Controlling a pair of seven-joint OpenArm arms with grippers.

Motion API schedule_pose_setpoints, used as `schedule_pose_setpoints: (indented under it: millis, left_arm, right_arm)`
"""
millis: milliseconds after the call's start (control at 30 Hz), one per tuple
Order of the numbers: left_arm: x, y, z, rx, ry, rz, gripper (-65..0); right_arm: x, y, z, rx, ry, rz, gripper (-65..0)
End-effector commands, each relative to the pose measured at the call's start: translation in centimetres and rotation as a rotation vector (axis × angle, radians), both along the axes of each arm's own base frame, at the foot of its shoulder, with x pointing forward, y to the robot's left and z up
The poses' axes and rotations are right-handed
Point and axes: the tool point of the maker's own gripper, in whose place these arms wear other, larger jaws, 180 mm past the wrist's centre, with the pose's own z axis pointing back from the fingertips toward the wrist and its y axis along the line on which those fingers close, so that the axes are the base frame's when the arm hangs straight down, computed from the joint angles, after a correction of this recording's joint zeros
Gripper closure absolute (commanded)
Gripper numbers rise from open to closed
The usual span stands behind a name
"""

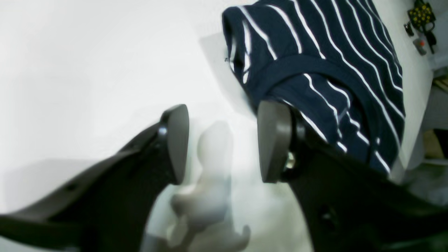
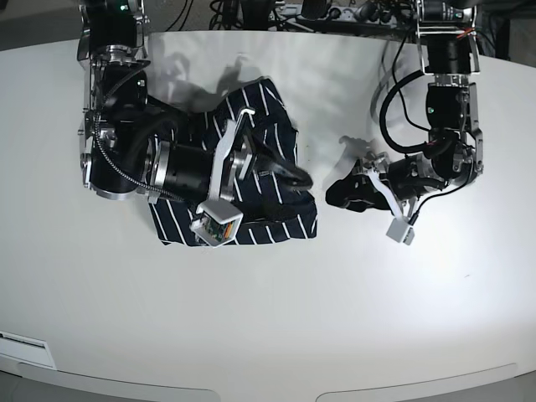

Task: Fold the T-shirt properly
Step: 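Lift the strip end with the right gripper and fold it toward the left gripper, then square the folded bundle by pressing its sides with both grippers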

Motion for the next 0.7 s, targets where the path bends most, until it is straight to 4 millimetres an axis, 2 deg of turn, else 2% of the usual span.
schedule_pose_setpoints:
  millis: [0,33,67,133,233,300,467,533,667]
  left_arm:
    - [1.0,0.4,1.9,-0.014,-0.058,-0.002,-16.5]
    - [1.0,0.7,2.0,-0.012,-0.06,-0.002,-5.5]
    - [1.0,1.0,2.2,-0.021,-0.055,0.007,0.0]
    - [0.8,0.8,3.0,-0.077,-0.046,-0.001,0.0]
    - [-1.0,-1.1,4.8,-0.187,-0.054,-0.137,0.0]
    - [-2.2,-2.3,5.9,-0.275,-0.043,-0.208,0.0]
    - [-3.2,-4.9,6.3,-0.338,-0.049,-0.277,0.0]
    - [-3.9,-6.8,6.1,-0.362,-0.032,-0.319,0.0]
    - [-6.0,-11.2,5.0,-0.366,0.0,-0.445,0.0]
  right_arm:
    - [1.0,-0.4,1.4,0.007,-0.064,-0.025,-15.3]
    - [1.9,-1.0,1.3,-0.024,-0.086,-0.064,-5.1]
    - [2.8,-1.7,1.2,-0.052,-0.104,-0.112,0.0]
    - [4.8,-3.6,1.5,-0.071,-0.154,-0.229,0.0]
    - [7.3,-6.5,2.3,-0.081,-0.214,-0.395,0.0]
    - [8.2,-7.7,1.9,-0.115,-0.227,-0.451,0.0]
    - [11.5,-10.0,-2.1,-0.181,-0.118,-0.491,0.0]
    - [13.2,-10.9,-4.0,-0.21,-0.064,-0.489,0.0]
    - [16.3,-12.5,-6.0,-0.234,0.013,-0.49,0.0]
